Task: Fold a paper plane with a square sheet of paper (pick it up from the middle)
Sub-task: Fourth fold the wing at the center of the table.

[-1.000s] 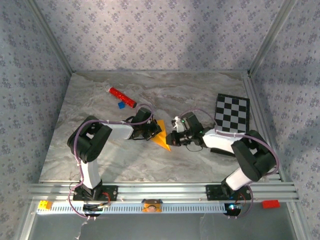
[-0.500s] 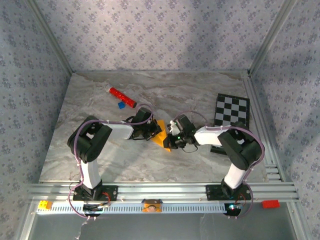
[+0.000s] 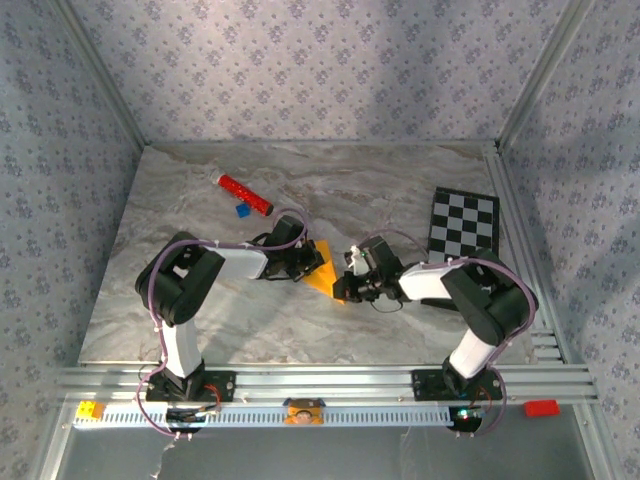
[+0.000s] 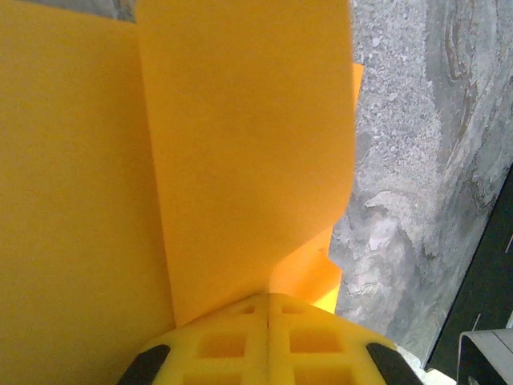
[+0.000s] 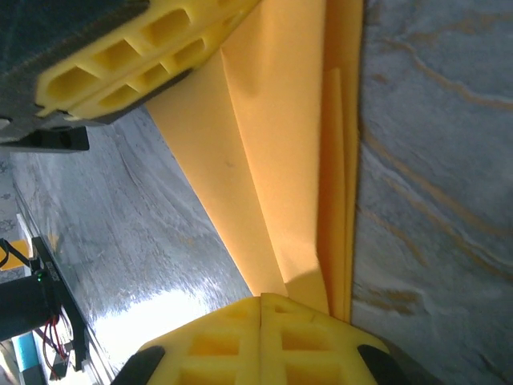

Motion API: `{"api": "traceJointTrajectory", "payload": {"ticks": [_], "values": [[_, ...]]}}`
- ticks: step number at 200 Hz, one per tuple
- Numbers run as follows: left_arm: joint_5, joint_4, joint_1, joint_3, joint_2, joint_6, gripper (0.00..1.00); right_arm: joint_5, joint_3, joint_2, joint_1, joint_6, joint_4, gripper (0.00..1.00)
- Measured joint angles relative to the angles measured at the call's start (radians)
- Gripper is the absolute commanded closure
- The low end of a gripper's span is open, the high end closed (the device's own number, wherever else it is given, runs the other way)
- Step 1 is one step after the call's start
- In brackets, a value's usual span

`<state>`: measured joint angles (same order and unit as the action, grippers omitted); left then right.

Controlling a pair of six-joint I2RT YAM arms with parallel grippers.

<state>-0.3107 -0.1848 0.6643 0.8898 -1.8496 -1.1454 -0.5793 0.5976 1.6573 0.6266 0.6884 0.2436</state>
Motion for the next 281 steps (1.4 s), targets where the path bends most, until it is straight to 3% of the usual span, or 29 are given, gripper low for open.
{"api": "traceJointTrajectory", "payload": {"ticks": [93,151,213,281], "values": [[0.0,0.0,0.0,0.0,0.0,0.0,1.0,0.026,-0.072,-0.122,-0.007,-0.076,-0.124,1.0],[0.0,0.0,0.0,0.0,0.0,0.0,1.0,-0.005,-0.021,-0.232,-0.012,-0.076,-0.216,1.0],[0.0,0.0,0.004,0.0,0.0,0.0,1.0,-0.027,0.168,-0.056,-0.012,-0.076,-0.223,1.0],[0.0,-0.001,0.004,0.0,0.0,0.0,1.0,0.031,0.292,0.08,-0.004,-0.078,-0.3,1.0]]}}
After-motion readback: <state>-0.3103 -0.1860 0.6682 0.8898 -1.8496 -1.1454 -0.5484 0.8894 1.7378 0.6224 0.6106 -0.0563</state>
